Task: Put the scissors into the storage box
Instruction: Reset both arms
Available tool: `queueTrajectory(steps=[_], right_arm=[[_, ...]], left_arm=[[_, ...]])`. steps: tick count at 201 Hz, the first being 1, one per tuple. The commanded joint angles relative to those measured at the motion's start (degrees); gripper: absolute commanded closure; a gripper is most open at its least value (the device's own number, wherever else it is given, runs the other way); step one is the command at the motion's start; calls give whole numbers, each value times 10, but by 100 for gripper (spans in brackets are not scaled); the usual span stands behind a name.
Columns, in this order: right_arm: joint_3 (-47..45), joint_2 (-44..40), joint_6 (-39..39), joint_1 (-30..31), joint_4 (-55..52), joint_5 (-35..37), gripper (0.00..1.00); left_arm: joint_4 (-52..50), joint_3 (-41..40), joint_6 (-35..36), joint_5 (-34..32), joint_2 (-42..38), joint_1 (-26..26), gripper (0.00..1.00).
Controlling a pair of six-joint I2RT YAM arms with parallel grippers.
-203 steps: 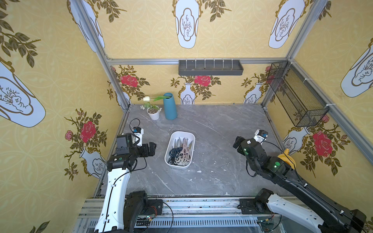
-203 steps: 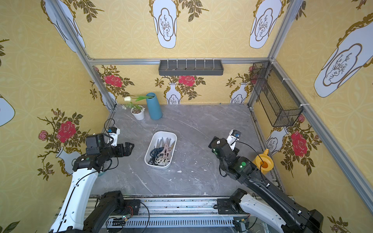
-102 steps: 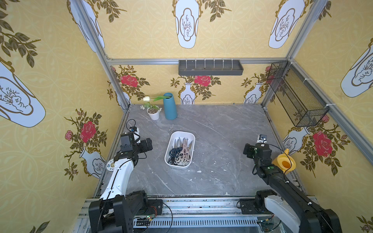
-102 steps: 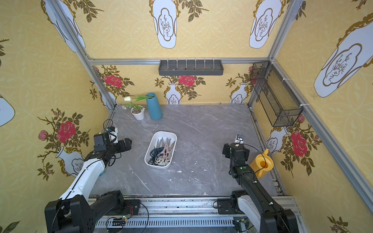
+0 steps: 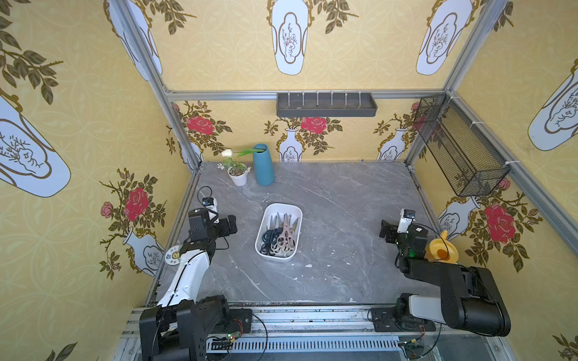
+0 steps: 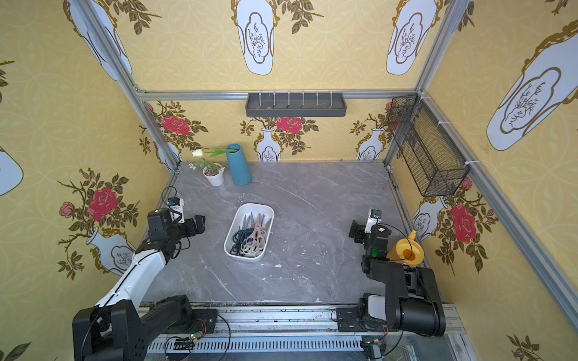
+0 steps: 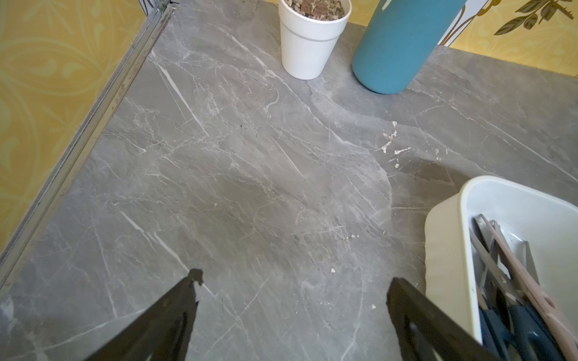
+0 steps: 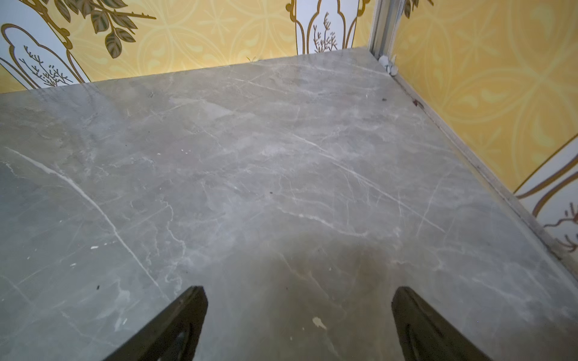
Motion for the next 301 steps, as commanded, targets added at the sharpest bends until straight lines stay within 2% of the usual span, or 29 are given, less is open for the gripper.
queueTrajectory(steps=[1,8,21,32,69,103,136,152,172,181,205,227,261,301], right_arm=[[-15,41,13,-12,148,-46,3],[-12,54,10,-13,161,-57,3],[2,37,0,-14,106,-73,3],[0,45,-2,-14,121,-79,3],[19,52,11,-18,94,-67,3],[19,51,11,-18,93,-67,2],[19,51,11,-18,93,-67,3],[19,51,11,-18,93,-67,3],[19,51,11,-17,93,-67,3],[19,51,11,-17,93,-67,3],[19,51,11,-18,93,-67,3],[19,51,11,-18,93,-67,3],[19,51,12,-18,93,-67,3],[19,52,11,-18,93,-67,3]], left_arm=[[0,-12,18,-10,-18,0,0],[-5,-15,18,-9,-25,0,0],[-13,-21,18,-11,-36,0,0],[-17,-23,16,-7,-43,0,0],[-25,-21,18,0,-41,-1,0],[18,-26,14,-9,-27,-2,0],[141,-76,8,-3,-27,-1,0],[222,-112,17,10,-24,-2,1],[344,-158,67,23,-22,-2,0],[397,-179,51,19,-13,0,0],[518,-237,74,66,13,-3,0],[582,-254,60,30,52,-3,0],[660,-259,57,14,117,-9,0],[560,-201,76,-91,133,-64,0]])
